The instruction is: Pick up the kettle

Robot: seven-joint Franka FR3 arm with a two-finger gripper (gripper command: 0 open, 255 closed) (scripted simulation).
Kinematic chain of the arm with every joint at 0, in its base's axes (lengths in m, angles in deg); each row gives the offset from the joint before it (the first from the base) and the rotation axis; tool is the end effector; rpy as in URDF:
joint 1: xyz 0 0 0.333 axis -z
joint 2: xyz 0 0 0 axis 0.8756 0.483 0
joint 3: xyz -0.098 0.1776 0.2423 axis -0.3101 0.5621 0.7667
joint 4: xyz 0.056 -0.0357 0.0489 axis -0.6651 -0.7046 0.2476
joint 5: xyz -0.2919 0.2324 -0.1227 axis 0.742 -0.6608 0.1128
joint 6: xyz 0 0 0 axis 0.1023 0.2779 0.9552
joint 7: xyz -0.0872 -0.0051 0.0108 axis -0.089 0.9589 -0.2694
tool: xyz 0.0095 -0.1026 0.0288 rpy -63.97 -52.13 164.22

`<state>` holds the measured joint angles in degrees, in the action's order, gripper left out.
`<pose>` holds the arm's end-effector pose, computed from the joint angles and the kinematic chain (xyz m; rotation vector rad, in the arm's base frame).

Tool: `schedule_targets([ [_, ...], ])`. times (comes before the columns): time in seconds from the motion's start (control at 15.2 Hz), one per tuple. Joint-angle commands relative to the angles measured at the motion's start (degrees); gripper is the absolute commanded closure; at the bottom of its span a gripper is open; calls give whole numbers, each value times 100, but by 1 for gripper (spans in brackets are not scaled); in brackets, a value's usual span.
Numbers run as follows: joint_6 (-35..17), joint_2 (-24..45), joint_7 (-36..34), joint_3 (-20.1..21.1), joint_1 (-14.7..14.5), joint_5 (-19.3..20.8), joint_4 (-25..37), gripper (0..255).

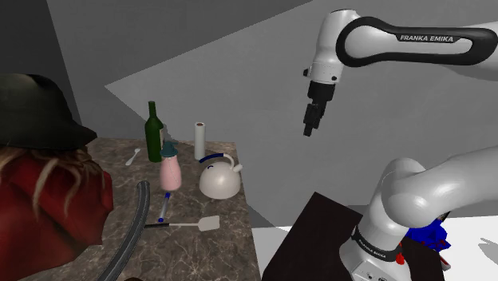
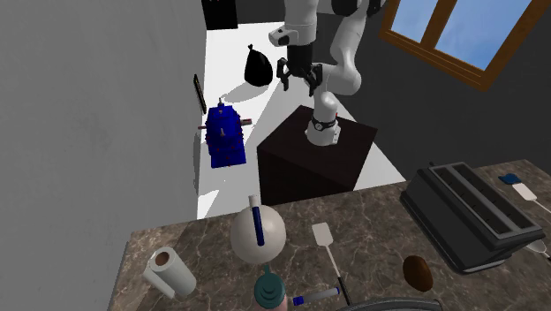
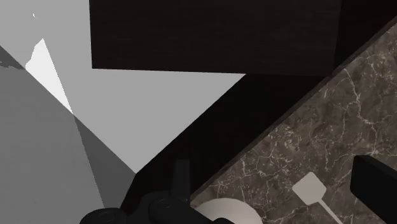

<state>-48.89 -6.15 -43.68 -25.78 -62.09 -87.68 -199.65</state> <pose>0.3019 -0.0162 0.5520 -3.1120 -0.0807 0.0690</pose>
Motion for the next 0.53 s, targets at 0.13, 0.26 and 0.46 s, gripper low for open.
schedule_targets([
  [0.13, -302, 454, 268, -88, -66, 96, 81, 0],
  [0.26, -587, 920, 530, -166, -130, 178, 193, 0],
  [0.46, -979, 1637, 910, -266, -228, 276, 420, 0],
])
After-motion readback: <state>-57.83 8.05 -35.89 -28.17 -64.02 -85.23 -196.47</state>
